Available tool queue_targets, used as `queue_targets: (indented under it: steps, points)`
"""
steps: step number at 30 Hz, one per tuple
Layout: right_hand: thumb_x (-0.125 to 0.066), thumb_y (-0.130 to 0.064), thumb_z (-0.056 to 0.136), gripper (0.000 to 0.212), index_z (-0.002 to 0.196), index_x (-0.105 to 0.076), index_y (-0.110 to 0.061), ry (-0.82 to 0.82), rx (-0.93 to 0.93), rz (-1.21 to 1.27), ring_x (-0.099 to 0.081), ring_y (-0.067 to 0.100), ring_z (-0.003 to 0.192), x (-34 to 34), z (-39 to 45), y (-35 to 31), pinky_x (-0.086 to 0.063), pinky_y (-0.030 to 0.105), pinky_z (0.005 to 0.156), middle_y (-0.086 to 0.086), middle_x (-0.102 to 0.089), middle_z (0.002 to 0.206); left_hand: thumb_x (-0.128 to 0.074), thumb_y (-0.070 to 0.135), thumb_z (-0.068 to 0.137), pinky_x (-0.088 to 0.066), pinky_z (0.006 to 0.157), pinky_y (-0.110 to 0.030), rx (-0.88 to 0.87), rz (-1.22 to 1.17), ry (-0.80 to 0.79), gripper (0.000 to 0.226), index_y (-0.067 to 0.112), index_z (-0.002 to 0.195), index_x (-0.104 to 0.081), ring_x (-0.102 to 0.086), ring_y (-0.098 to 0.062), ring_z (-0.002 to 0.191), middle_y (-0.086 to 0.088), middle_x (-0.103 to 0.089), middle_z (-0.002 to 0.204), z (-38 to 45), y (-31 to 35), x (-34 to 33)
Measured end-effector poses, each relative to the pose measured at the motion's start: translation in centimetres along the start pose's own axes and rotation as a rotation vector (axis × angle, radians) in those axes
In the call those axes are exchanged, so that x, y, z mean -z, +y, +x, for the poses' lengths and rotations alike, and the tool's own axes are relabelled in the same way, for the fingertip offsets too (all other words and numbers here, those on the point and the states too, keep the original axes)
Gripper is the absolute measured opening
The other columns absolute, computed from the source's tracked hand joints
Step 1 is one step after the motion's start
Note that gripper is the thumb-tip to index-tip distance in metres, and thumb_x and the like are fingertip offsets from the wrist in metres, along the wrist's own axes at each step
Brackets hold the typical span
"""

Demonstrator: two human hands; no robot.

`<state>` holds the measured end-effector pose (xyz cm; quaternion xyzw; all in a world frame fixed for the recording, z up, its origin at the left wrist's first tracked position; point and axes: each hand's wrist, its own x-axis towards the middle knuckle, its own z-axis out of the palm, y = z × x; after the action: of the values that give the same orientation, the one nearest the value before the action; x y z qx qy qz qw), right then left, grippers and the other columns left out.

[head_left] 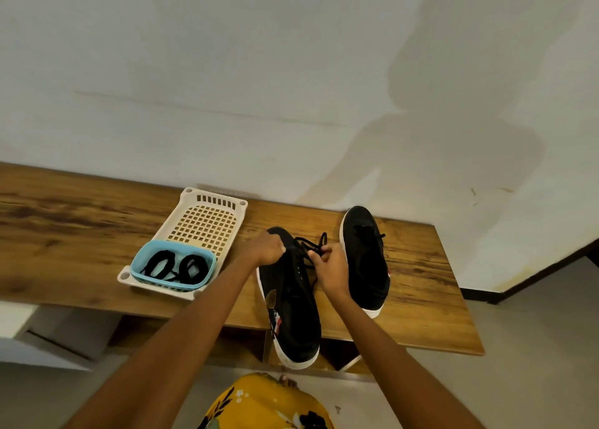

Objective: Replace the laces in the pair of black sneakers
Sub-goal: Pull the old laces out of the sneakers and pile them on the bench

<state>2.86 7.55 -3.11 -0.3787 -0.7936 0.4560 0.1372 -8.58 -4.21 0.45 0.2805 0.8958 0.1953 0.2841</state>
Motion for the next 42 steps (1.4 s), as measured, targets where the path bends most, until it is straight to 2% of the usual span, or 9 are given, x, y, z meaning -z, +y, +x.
queue_targets:
  steps: [6,11,15,20,24,29,34,39,42]
  points:
    - [-0.057,-0.028,0.094,0.029,0.119,-0.065,-0.017,-0.340,0.433,-0.507,-0.048,0.018,0.111,-1.5,0.2,-2.5,-0.041,0.030,0.089,0.005,-0.054,0.115,-0.036,0.004,0.097,-0.048,0.064,-0.018,0.188,-0.850,0.009,0.022,0.011,0.082,-0.050,-0.054,-0.013,0.081,-0.006,-0.053,0.091,-1.1,-1.2,-0.1]
    - [-0.055,-0.016,0.093,0.022,0.105,-0.071,-0.008,-0.449,0.437,-0.730,-0.060,0.024,0.090,-0.4,1.6,-5.4,-0.041,0.030,0.071,0.011,-0.068,0.101,-0.048,0.015,0.096,-0.047,0.078,-0.025,0.054,-0.781,0.199,0.007,0.012,0.101,-0.053,-0.054,-0.013,0.090,-0.001,-0.055,0.096,-1.2,-0.9,-1.5]
    - [-0.062,-0.012,0.087,0.020,0.105,-0.072,-0.014,-0.442,0.403,-0.697,-0.062,0.022,0.094,0.4,2.9,-9.1,-0.045,0.029,0.078,0.007,-0.069,0.107,-0.053,0.000,0.088,-0.041,0.071,-0.020,0.021,-0.949,0.102,0.041,0.009,0.126,-0.040,-0.056,-0.014,0.096,-0.008,-0.057,0.113,-1.2,-0.3,-3.1]
    - [-0.068,-0.003,0.079,0.040,0.115,-0.054,-0.013,-0.457,0.373,-0.593,-0.063,0.025,0.097,0.2,4.0,-14.0,-0.045,0.027,0.072,0.008,-0.063,0.114,-0.063,0.011,0.087,-0.044,0.084,-0.025,-0.010,-0.908,0.063,0.014,0.017,0.100,-0.064,-0.060,-0.019,0.101,-0.004,-0.065,0.102,-0.8,-0.9,-3.5]
    - [-0.066,-0.004,0.083,0.028,0.105,-0.052,-0.013,-0.431,0.195,-0.348,-0.066,0.020,0.076,-0.2,3.5,-12.7,-0.053,0.032,0.079,0.010,-0.065,0.105,-0.059,0.016,0.091,-0.043,0.069,-0.017,-0.030,-0.791,0.087,0.012,0.018,0.084,-0.067,-0.060,-0.009,0.078,0.004,-0.064,0.079,-0.6,-1.2,-2.8]
    - [-0.066,-0.009,0.085,0.017,0.092,-0.054,-0.017,-0.294,0.193,-0.223,-0.066,0.022,0.086,-0.4,3.1,-10.0,-0.055,0.037,0.081,0.006,-0.064,0.093,-0.065,0.022,0.085,-0.044,0.094,-0.029,-0.037,-0.832,-0.085,0.012,0.027,0.094,-0.072,-0.062,-0.015,0.100,0.000,-0.070,0.100,-0.6,-2.0,-2.8]
    - [-0.063,-0.023,0.090,0.026,0.112,-0.058,-0.011,-0.351,0.250,-0.145,-0.057,0.013,0.091,-0.9,2.5,-9.2,-0.047,0.026,0.080,0.003,-0.062,0.100,-0.063,0.025,0.088,-0.048,0.074,-0.024,0.034,-1.041,0.061,0.013,0.016,0.084,-0.070,-0.065,-0.018,0.088,-0.002,-0.071,0.086,-0.4,-1.5,-3.5]
    - [-0.061,-0.030,0.091,0.028,0.105,-0.068,-0.007,-0.587,0.349,-0.516,-0.056,0.014,0.085,0.1,2.1,-4.7,-0.043,0.032,0.076,0.004,-0.066,0.094,-0.056,0.024,0.093,-0.050,0.076,-0.030,0.176,-1.418,0.134,0.016,0.010,0.096,-0.063,-0.061,-0.016,0.088,-0.005,-0.065,0.092,-0.7,-1.2,-3.7]
    - [-0.063,-0.031,0.089,0.023,0.094,-0.074,-0.012,-0.488,0.382,-0.652,-0.052,0.008,0.074,0.1,2.0,-3.8,-0.036,0.027,0.068,0.001,-0.067,0.085,-0.053,0.023,0.095,-0.047,0.075,-0.024,0.146,-1.366,0.180,0.014,0.013,0.095,-0.061,-0.057,-0.013,0.089,-0.004,-0.062,0.100,-1.0,-0.9,-3.0]
